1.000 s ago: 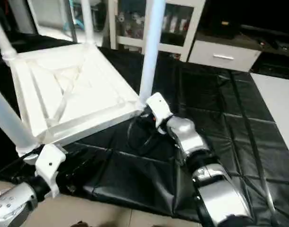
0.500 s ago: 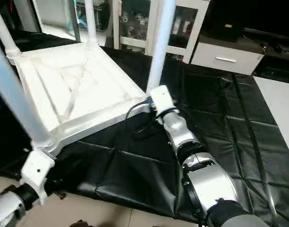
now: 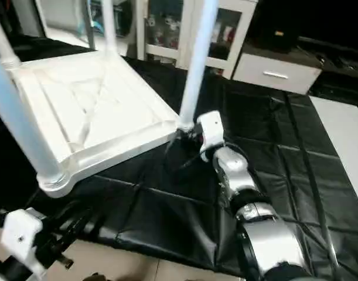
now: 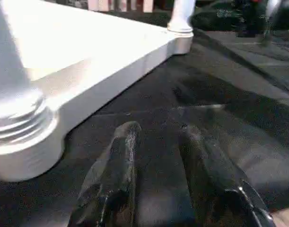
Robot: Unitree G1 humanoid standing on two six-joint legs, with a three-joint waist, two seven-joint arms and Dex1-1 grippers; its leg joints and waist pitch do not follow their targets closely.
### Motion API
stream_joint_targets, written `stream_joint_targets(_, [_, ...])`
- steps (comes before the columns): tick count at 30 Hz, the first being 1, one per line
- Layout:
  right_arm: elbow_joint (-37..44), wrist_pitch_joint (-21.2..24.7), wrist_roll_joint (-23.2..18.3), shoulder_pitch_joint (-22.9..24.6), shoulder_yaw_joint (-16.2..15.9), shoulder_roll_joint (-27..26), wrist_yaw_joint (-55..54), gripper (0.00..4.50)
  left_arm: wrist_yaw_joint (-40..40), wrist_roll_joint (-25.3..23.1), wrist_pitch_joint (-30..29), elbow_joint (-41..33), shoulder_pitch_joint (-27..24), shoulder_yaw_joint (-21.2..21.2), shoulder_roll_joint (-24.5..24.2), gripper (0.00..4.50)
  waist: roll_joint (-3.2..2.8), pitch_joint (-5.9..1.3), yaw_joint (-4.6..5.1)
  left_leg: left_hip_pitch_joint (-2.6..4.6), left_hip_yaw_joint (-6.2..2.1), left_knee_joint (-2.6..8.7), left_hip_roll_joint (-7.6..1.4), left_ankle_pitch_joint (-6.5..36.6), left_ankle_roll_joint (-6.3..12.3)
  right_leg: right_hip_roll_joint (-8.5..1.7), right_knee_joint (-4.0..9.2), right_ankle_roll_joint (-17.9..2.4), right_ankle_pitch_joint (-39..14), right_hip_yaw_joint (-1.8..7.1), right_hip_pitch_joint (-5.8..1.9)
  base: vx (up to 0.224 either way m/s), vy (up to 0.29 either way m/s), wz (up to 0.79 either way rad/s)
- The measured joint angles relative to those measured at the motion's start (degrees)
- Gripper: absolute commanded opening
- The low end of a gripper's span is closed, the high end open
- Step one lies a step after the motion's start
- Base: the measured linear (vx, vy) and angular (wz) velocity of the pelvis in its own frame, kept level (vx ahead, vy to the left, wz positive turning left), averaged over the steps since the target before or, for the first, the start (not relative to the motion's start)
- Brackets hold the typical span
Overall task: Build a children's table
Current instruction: Rotate leg to tighten, then rotate table base
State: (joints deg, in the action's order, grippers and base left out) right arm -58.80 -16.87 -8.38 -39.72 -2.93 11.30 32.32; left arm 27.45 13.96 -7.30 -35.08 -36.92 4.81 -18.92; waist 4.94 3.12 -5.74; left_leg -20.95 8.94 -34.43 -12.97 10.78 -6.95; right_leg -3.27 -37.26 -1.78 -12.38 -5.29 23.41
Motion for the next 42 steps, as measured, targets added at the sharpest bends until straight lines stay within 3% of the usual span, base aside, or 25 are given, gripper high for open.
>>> stream_joint_targets(4, [13.1, 3.5, -4.1, 7.9, 0.0, 5.6, 9.7, 3.43, 1.9, 5.2, 2.8, 1.2, -1.0, 9.2, 0.2, 2.29, 0.13, -0.04, -0.21, 0.38, 0.03, 0.02, 0.0, 0.1, 0.11, 0.01, 0.28, 0.3, 0.0, 0.02, -0.39, 0.0, 0.0, 0.0])
stream_joint_targets(10, [31.3, 14.0, -9.3, 16.3, -2.2, 9.2, 20.2, 3.43, 2.6, 10.2, 2.1, 5.3, 4.7, 14.6, -3.6, 2.75, 0.16, -0.05, 0.38, 0.9, -0.08, 0.17, 0.07, 0.1, 0.11, 0.03, 0.27, 0.4, 0.0, 0.03, -0.66, 0.0, 0.0, 0.0])
stream_joint_targets(16, [43.3, 23.9, -13.4, 21.4, -6.7, 12.5, 26.4, 3.43, 3.6, 13.2, -1.8, 11.3, 17.6, 15.5, -7.2, 3.31, -0.09, 0.05, 0.08, 0.93, -0.22, 0.17, 0.1, 0.1, 0.1, 0.04, 0.27, 0.4, 0.1, 0.03, -0.77, 0.0, 0.0, 0.0])
stream_joint_targets(24, [51.1, 28.7, -13.4, 23.5, -7.0, 13.9, 25.7, 3.43, 8.1, 14.6, -4.0, 21.2, 27.9, 14.8, -12.2, 3.87, -0.91, 0.28, 0.03, 0.96, -0.31, 0.16, 0.1, 0.1, 0.1, 0.05, 0.35, 0.3, 0.1, 0.09, -0.96, 0.0, 0.0, 0.0])
stream_joint_targets(30, [53.8, 30.8, -13.3, 24.8, -6.9, 14.2, 24.3, 3.43, 9.9, 13.3, -4.6, 26.6, 33.7, 11.8, -12.3, 4.42, -1.61, 0.1, -0.31, 0.99, -0.24, 0.16, 0.1, 0.1, 0.09, 0.04, 0.34, 0.3, 0.2, 0.09, -1.0, 0.0, 0.0, 0.0])
stream_joint_targets(36, [54.3, 31.2, -11.9, 24.9, -7.3, 14.2, 23.7, 3.43, 13.6, 13.4, -7.9, 26.6, 39.8, 4.9, -11.8, 4.42, -2.06, 0.0, -1.08, 1.01, -0.19, 0.16, 0.11, 0.0, 0.08, 0.02, 0.3, 0.3, 0.2, 0.06, -1.06, 0.0, 0.0, 0.0])
stream_joint_targets(40, [54.4, 31.1, -10.2, 24.8, -7.4, 14.0, 20.8, 3.43, 17.3, 11.0, -8.6, 31.3, 49.5, -3.7, -6.6, 4.42, -2.32, 0.08, -2.41, 1.1, -0.06, 0.01, 0.15, 0.0, 0.09, -0.09, 0.32, 0.3, 0.2, 0.1, -1.12, 0.0, 0.0, 0.0])
stream_joint_targets(42, [55.0, 31.1, -9.9, 24.8, -7.4, 14.0, 20.4, 3.43, 18.1, 9.5, -8.0, 33.2, 52.5, -7.1, -4.6, 4.42, -2.44, 0.03, -2.52, 1.1, 0.0, -0.03, 0.15, 0.0, 0.1, -0.11, 0.31, 0.1, 0.3, 0.19, -1.16, 0.0, 0.0, 0.0])
